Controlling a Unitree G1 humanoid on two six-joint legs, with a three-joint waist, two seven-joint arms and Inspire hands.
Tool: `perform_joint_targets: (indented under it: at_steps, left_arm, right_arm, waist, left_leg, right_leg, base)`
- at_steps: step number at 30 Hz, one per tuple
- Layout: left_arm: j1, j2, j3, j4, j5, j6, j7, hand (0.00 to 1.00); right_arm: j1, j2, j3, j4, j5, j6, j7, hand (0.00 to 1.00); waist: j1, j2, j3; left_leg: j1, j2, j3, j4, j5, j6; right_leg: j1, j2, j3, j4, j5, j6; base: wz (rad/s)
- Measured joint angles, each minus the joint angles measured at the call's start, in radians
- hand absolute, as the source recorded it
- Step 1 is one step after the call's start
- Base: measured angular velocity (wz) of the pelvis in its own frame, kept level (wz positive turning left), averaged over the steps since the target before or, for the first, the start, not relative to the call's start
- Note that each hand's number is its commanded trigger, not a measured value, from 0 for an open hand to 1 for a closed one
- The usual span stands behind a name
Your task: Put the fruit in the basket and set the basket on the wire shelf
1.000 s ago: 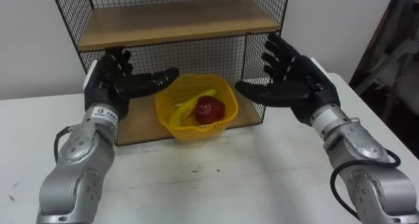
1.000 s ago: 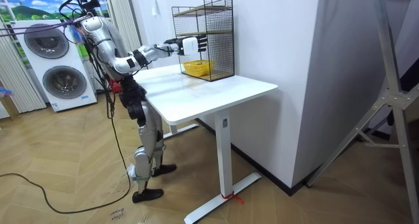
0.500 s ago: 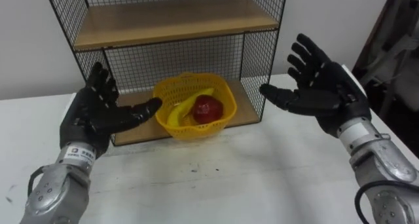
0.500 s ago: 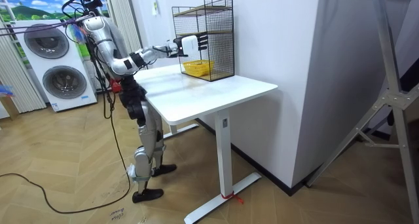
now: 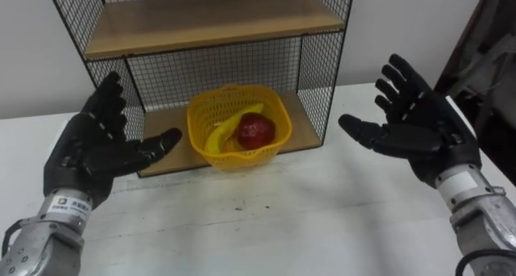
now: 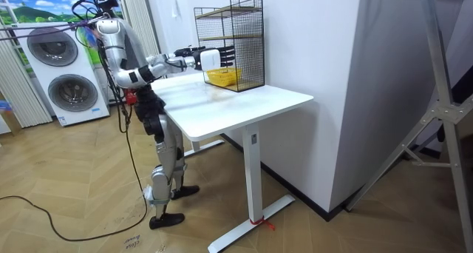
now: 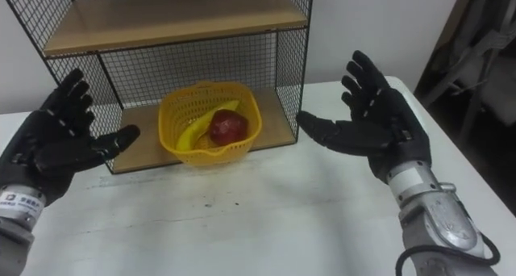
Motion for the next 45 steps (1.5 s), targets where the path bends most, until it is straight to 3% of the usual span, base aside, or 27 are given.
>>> perform_joint_targets:
  at_steps: [12,15,18,20,23,29,34,39,43,45]
  left_arm:
    - [0.06,0.004,0.034,-0.063,-0.02,-0.016,-0.004,0.0]
    - [0.07,0.004,0.076,-0.063,-0.033,-0.017,-0.003,0.0]
    - [0.072,0.005,0.176,-0.088,-0.019,-0.018,0.013,0.0]
    - [0.071,0.01,0.294,-0.125,-0.016,-0.05,0.073,0.0]
    - [0.072,0.015,0.411,-0.151,-0.013,-0.099,0.166,0.0]
    - [0.073,0.016,0.592,-0.159,0.003,-0.153,0.331,0.0]
    - [0.078,0.016,0.67,-0.158,0.004,-0.2,0.447,0.0]
    - [0.078,0.026,0.729,-0.156,0.021,-0.222,0.579,0.0]
    - [0.132,0.04,0.801,-0.11,-0.001,-0.264,0.677,0.0]
    - [0.161,0.061,0.825,-0.052,-0.045,-0.281,0.72,0.0]
  right_arm:
    - [0.084,-0.006,-0.023,-0.073,-0.03,-0.012,-0.023,0.0]
    - [0.126,-0.006,-0.094,-0.103,-0.023,-0.015,-0.059,0.0]
    - [0.125,-0.007,-0.19,-0.123,-0.024,-0.026,-0.104,0.0]
    - [0.125,-0.009,-0.26,-0.151,-0.029,-0.041,-0.148,0.0]
    - [0.125,-0.009,-0.314,-0.186,-0.057,-0.051,-0.204,0.0]
    - [0.124,-0.01,-0.386,-0.214,-0.084,-0.072,-0.316,0.0]
    - [0.124,-0.014,-0.454,-0.22,-0.08,-0.117,-0.417,0.0]
    - [0.125,-0.059,-0.528,-0.22,-0.083,-0.126,-0.545,0.0]
    - [0.134,-0.089,-0.604,-0.205,-0.078,-0.178,-0.686,0.0]
    - [0.147,-0.111,-0.648,-0.162,-0.059,-0.199,-0.736,0.0]
  waist:
    - [0.0,-0.001,-0.0035]
    - [0.0,0.006,-0.0046]
    - [0.004,0.012,-0.0039]
    - [0.003,0.013,-0.0043]
    - [0.005,0.016,-0.0027]
    - [0.005,0.013,-0.002]
    - [0.005,0.011,-0.0021]
    - [0.003,0.015,-0.0025]
    - [0.004,0.02,-0.0057]
    - [0.003,0.021,-0.0065]
  left_leg:
    - [-0.015,-0.003,-0.002,0.002,0.001,-0.002]
    - [-0.029,-0.011,-0.023,0.015,0.001,-0.001]
    - [-0.035,-0.012,-0.024,0.018,0.001,-0.002]
    - [-0.044,-0.012,-0.023,0.017,0.002,-0.003]
    - [-0.052,-0.012,-0.023,0.018,0.003,-0.004]
    - [-0.047,-0.015,-0.031,0.014,0.002,-0.004]
    - [-0.048,-0.017,-0.036,0.016,0.001,-0.004]
    - [-0.048,-0.017,-0.035,0.016,0.001,-0.005]
    - [-0.064,-0.015,-0.027,0.022,0.001,-0.004]
    - [-0.067,-0.016,-0.031,0.018,0.001,-0.005]
  right_leg:
    - [-0.015,0.002,-0.001,0.002,0.0,-0.002]
    - [-0.014,0.003,-0.02,0.0,-0.001,-0.002]
    - [-0.019,0.003,-0.022,-0.004,-0.001,-0.002]
    - [-0.027,0.003,-0.025,-0.003,-0.002,-0.004]
    - [-0.034,0.004,-0.027,-0.002,-0.002,-0.004]
    - [-0.029,0.003,-0.026,0.0,-0.006,-0.003]
    - [-0.028,0.003,-0.027,0.002,-0.008,-0.002]
    - [-0.029,0.002,-0.026,0.002,-0.008,-0.001]
    - [-0.046,0.003,-0.021,0.004,-0.008,-0.003]
    - [-0.054,0.001,-0.022,0.007,-0.008,-0.003]
  base:
    - [0.0]
    - [0.19]
    - [0.0]
    - [0.02]
    - [0.03]
    - [0.02]
    - [0.02]
    - [0.0]
    - [-0.02]
    - [0.0]
